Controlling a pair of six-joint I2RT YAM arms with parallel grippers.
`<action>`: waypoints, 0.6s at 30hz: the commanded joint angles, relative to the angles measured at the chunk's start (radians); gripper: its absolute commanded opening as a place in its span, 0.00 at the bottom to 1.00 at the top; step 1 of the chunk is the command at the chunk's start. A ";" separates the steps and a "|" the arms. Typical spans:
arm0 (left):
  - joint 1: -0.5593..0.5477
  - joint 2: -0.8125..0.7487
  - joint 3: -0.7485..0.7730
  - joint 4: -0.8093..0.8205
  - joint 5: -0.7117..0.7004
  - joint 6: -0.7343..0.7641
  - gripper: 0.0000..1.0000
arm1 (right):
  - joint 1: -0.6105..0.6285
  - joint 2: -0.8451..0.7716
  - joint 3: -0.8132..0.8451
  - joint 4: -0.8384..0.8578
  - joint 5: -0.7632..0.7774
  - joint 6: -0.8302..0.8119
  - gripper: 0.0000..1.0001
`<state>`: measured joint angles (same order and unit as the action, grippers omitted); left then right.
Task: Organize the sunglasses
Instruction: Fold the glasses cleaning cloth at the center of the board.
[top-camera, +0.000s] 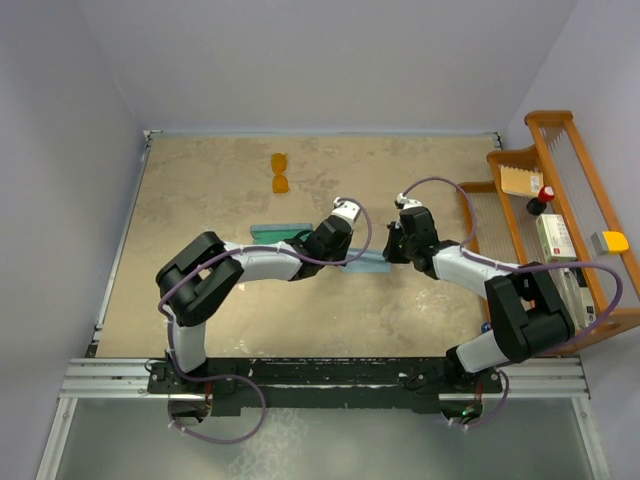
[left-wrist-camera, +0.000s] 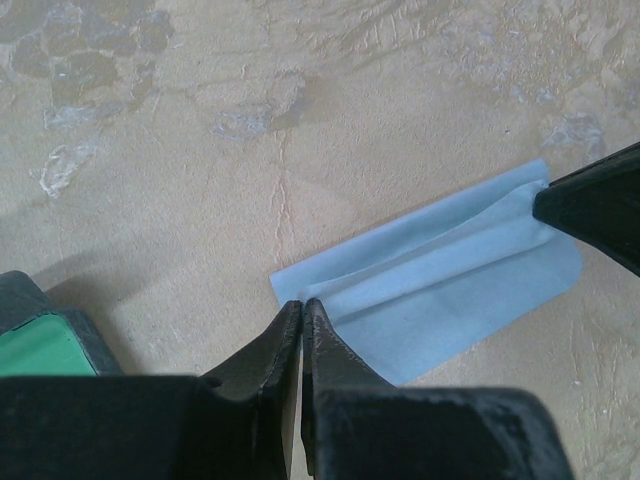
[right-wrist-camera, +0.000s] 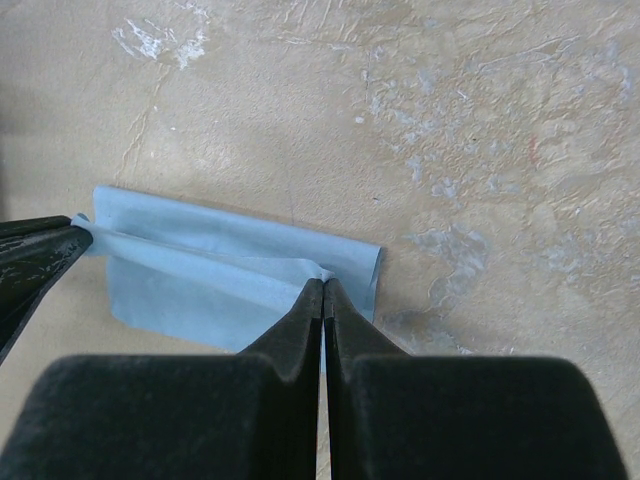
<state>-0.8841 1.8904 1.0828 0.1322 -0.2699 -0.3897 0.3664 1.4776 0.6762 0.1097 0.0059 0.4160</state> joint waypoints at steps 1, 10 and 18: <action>-0.003 -0.056 0.005 0.013 -0.002 0.035 0.00 | 0.004 -0.040 -0.008 -0.002 0.000 0.000 0.00; -0.003 -0.074 -0.038 0.052 0.035 0.043 0.00 | 0.014 -0.052 -0.021 -0.009 0.004 0.000 0.00; -0.002 -0.071 -0.052 0.070 0.048 0.035 0.00 | 0.022 -0.050 -0.029 -0.007 0.015 0.001 0.00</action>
<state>-0.8841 1.8679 1.0401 0.1558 -0.2359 -0.3721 0.3809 1.4490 0.6502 0.1020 0.0082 0.4156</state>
